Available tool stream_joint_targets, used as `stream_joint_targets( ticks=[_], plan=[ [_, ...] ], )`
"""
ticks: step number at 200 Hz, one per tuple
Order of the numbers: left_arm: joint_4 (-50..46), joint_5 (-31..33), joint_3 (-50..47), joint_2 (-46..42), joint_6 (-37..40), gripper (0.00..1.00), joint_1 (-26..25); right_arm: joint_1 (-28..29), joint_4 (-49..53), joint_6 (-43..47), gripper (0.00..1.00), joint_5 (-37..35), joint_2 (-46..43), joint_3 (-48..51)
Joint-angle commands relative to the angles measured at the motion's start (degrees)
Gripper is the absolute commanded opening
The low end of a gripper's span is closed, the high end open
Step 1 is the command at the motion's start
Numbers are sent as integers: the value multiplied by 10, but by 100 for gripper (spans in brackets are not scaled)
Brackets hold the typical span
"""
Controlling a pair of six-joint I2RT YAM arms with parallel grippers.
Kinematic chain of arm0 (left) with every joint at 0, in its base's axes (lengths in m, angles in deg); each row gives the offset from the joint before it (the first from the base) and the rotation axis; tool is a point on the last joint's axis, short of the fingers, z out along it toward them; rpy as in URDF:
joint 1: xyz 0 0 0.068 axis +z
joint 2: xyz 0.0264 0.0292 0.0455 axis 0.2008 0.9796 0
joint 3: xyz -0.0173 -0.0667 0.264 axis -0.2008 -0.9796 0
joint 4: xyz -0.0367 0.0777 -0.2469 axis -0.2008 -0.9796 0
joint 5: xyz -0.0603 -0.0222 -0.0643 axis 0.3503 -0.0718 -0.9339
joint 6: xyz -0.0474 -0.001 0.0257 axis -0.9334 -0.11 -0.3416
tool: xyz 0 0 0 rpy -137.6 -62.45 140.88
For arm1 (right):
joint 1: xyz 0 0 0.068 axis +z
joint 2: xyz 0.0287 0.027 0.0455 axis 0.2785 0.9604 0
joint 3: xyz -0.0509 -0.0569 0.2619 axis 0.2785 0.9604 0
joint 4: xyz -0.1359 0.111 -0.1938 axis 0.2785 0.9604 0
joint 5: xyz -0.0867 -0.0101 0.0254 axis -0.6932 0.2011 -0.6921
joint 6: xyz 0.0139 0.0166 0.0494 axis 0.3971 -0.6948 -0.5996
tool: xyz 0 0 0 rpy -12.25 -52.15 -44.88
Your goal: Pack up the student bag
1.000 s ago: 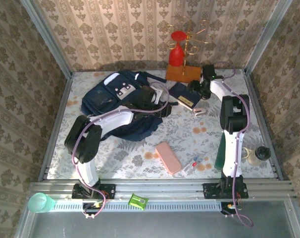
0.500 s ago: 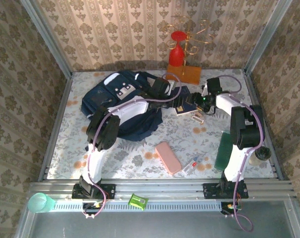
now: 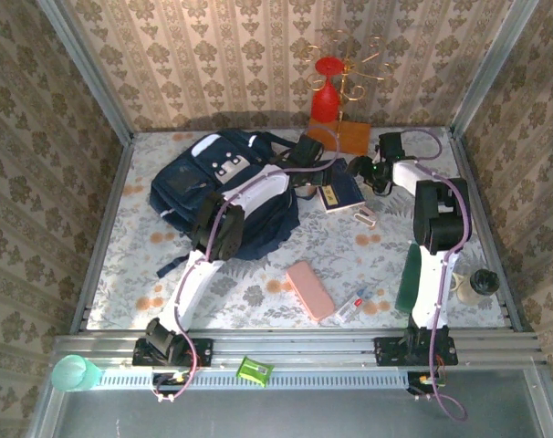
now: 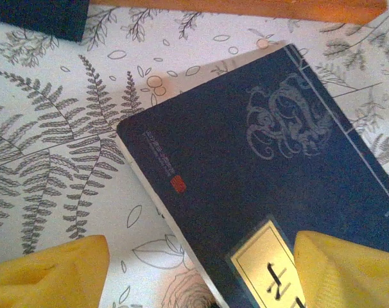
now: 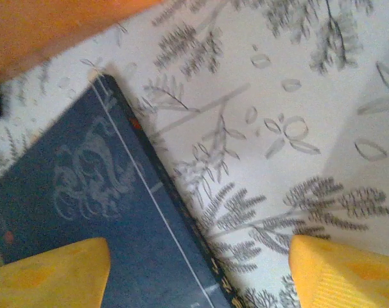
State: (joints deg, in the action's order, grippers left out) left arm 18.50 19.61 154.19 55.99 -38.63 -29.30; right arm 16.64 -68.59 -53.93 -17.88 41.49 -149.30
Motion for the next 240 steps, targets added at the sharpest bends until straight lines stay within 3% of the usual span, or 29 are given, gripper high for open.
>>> stream_joint_targets(
  ticks=[1, 69, 110, 206, 240],
  plan=[
    [-54, -11, 52, 29, -19, 75, -2, 12, 3, -3, 70, 30, 20, -5],
    [-85, -86, 144, 93, -43, 64, 0, 13, -78, -35, 48, 77, -10, 83],
    [-45, -153, 146, 94, -66, 51, 7, 13, -115, -52, 39, 92, -31, 118],
    [-16, -191, 149, 86, -84, 26, 13, 13, -133, -59, 33, 98, -26, 133],
    [-6, -194, 149, 81, -81, 14, 16, 6, -129, -55, 39, 97, -33, 134]
  ],
)
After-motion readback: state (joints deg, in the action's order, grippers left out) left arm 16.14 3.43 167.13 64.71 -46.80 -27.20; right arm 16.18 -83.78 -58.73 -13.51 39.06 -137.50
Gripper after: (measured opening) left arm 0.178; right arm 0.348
